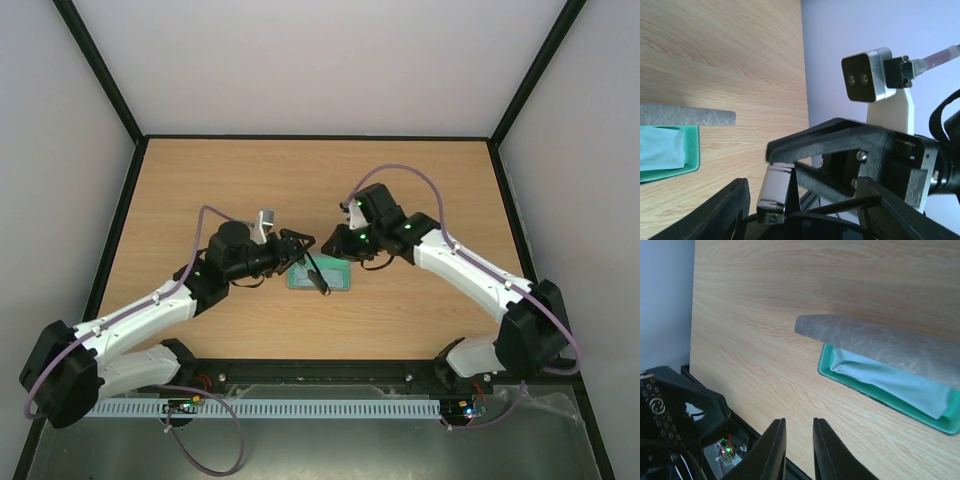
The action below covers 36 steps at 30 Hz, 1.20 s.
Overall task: Organize the sunglasses
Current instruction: Fold the sunglasses.
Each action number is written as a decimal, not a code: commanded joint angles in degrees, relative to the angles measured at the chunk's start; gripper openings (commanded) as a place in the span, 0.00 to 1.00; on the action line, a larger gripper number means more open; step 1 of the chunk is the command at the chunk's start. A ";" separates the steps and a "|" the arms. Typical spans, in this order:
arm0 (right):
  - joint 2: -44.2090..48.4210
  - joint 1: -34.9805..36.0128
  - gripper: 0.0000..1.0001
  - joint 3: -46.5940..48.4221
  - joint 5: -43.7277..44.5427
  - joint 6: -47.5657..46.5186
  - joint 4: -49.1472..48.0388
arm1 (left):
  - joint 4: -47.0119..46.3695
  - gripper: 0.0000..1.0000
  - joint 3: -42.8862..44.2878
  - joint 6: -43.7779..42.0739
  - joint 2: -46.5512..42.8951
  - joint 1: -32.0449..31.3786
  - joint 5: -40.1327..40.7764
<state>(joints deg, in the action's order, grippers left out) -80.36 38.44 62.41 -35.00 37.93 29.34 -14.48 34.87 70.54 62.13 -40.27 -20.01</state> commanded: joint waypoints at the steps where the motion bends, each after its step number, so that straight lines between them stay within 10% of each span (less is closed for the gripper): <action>1: 6.07 -4.07 0.22 -2.68 -5.68 0.53 -2.55 | -4.07 0.60 -1.00 -0.51 -2.69 1.54 -4.63; 13: 20.56 -5.52 0.46 -19.22 -32.58 24.21 -39.97 | -7.96 0.60 -2.17 0.12 -5.90 4.97 -17.58; 36: 14.18 0.73 0.40 -11.60 -28.20 6.00 -17.06 | -18.99 0.60 -5.12 6.63 -2.66 5.91 -25.91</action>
<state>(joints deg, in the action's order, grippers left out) -66.11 38.83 49.12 -64.71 46.59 9.15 -30.41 30.24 76.42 59.09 -34.72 -43.81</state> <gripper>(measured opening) 0.410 0.605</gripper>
